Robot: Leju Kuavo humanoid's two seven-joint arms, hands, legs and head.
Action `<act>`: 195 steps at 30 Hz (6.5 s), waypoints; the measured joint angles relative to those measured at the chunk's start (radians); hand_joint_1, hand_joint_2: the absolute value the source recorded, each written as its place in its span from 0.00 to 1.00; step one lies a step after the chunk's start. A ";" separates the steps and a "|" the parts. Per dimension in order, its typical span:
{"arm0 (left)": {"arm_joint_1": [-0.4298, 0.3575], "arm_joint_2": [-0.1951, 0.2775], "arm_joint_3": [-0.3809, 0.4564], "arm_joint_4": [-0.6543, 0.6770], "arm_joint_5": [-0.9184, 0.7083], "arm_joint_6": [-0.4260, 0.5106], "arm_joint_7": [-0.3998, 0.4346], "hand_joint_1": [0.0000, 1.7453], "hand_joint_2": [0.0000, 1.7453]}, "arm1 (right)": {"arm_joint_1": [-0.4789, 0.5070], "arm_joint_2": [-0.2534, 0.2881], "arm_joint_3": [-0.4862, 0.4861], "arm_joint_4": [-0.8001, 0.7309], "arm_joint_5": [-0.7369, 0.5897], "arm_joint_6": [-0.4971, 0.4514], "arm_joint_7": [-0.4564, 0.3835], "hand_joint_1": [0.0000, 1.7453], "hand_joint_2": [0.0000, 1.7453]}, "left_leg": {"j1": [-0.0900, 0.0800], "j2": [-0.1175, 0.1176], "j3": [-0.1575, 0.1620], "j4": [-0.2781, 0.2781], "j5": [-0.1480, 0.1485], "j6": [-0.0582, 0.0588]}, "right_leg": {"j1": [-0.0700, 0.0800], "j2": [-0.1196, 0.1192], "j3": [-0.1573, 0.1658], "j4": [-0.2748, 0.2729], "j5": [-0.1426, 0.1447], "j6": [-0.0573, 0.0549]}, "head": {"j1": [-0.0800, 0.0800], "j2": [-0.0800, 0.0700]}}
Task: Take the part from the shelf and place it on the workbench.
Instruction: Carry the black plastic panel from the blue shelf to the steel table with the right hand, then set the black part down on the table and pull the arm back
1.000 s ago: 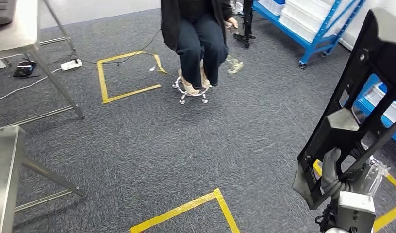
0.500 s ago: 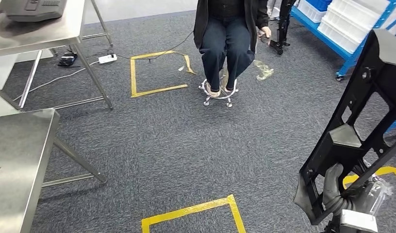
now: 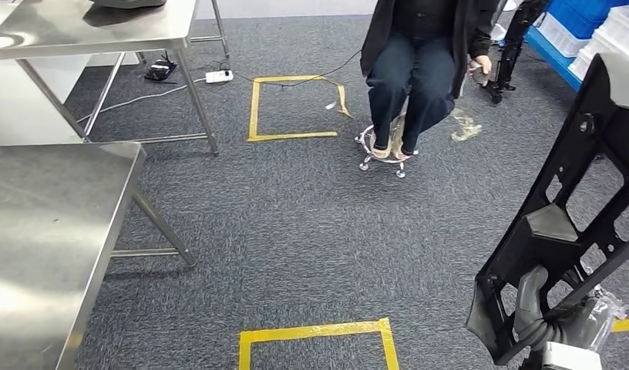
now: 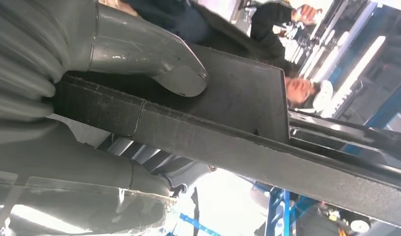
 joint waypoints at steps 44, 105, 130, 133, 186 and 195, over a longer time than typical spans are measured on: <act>0.034 -0.022 0.077 0.002 0.069 0.026 -0.023 0.00 0.00 | -0.056 -0.082 0.016 0.072 -0.118 0.005 0.001 1.00 1.00 | 0.006 -0.151 -0.014 -0.003 0.018 -0.021 | -0.042 0.160 -0.002 -0.013 0.018 0.042 | 0.004 0.000; 0.011 -0.018 0.063 0.004 -0.016 -0.004 -0.012 0.00 0.00 | 0.110 -0.052 -0.042 -0.020 -0.125 -0.047 -0.021 1.00 1.00 | 0.009 -0.129 0.006 -0.002 -0.003 0.000 | -0.045 0.167 -0.008 -0.010 0.018 0.071 | 0.000 0.000; 0.032 -0.018 0.069 0.005 0.014 -0.004 -0.031 0.00 0.00 | 0.063 -0.051 -0.034 -0.010 -0.143 -0.013 -0.024 1.00 1.00 | -0.005 -0.070 0.001 -0.008 -0.001 0.024 | -0.018 0.095 -0.131 0.273 -0.107 0.022 | -0.007 0.000; 0.034 -0.019 0.069 0.005 0.014 -0.004 -0.031 0.00 0.00 | 0.062 -0.051 -0.033 -0.008 -0.142 -0.012 -0.024 1.00 1.00 | -0.001 -0.115 0.005 -0.005 -0.001 0.018 | -0.029 0.125 -0.065 0.113 -0.025 0.055 | -0.006 0.000; 0.040 -0.020 0.085 -0.006 -0.023 -0.001 -0.014 0.00 0.00 | -0.072 -0.057 -0.049 0.064 -0.140 -0.033 -0.070 1.00 1.00 | 0.104 -0.072 0.048 -0.008 -0.049 -0.103 | -0.116 0.113 -0.055 0.052 -0.022 0.115 | 0.003 0.000; 0.036 -0.023 0.084 -0.006 -0.029 -0.002 -0.014 0.00 0.00 | -0.087 -0.076 -0.087 0.038 -0.133 -0.036 -0.063 1.00 1.00 | 0.033 -0.014 -0.229 0.321 -0.110 -0.026 | -0.052 0.103 -0.011 0.048 -0.037 0.080 | -0.045 0.000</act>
